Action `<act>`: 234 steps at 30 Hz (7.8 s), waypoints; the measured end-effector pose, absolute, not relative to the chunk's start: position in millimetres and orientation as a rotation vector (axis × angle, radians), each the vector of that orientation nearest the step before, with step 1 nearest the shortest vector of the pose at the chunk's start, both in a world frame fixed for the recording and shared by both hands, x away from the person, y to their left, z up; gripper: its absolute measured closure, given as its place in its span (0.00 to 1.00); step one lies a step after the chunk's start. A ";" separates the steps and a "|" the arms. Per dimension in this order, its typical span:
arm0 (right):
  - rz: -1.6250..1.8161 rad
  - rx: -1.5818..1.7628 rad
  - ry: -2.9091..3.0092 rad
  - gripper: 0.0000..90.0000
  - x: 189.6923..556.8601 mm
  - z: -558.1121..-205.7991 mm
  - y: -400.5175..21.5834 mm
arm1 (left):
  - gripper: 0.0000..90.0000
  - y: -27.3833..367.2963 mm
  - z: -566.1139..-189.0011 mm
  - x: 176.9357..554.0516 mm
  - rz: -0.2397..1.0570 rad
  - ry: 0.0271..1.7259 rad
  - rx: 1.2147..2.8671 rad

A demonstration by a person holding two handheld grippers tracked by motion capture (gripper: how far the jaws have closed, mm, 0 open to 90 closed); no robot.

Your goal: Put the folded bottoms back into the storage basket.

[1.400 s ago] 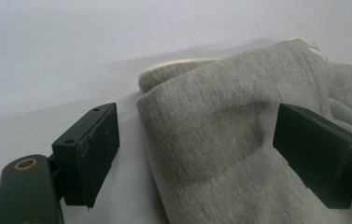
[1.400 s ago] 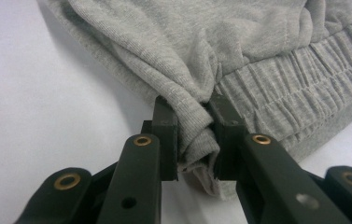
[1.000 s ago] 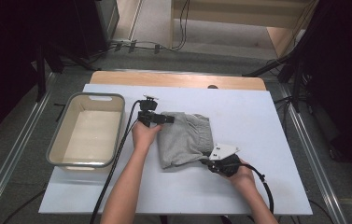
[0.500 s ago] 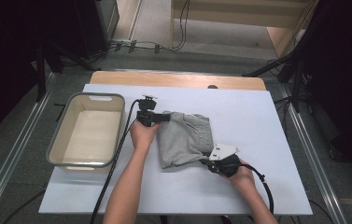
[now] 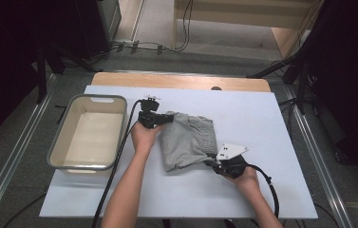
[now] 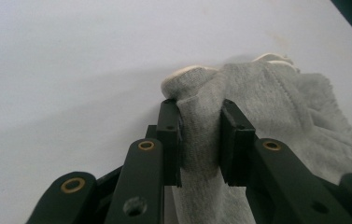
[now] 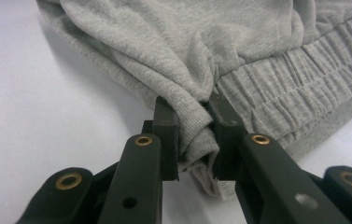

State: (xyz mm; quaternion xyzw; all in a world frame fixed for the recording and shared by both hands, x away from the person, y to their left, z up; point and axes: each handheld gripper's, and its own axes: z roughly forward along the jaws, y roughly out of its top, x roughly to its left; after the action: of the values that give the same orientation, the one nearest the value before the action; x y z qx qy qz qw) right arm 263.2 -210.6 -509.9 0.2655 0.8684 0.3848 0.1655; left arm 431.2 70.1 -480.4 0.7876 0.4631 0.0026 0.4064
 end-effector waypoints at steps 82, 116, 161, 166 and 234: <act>1.707 0.678 2.228 0.84 244.6 -432.2 -231.8 | 0.83 87.5 -371.0 381.9 0.068 0.825 1.847; 1.711 0.586 2.238 0.84 255.6 -408.7 -202.5 | 0.83 121.2 -353.1 378.7 0.119 0.809 1.796; 1.705 0.472 2.310 0.84 275.6 -391.6 -143.3 | 0.83 177.3 -340.7 375.6 0.185 0.841 1.772; 1.703 0.455 2.317 0.84 277.8 -388.9 -135.4 | 0.83 183.3 -339.2 374.9 0.192 0.841 1.771; 1.680 0.341 2.413 0.84 303.7 -384.0 -46.7 | 0.83 254.6 -339.2 379.0 0.289 0.871 1.792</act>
State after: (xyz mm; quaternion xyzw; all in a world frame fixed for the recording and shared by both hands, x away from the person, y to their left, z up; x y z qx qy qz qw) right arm 303.7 -46.7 -384.0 0.1146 0.8118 0.5653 0.0907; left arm 379.0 254.6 -339.2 0.7522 0.3654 0.1213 0.5347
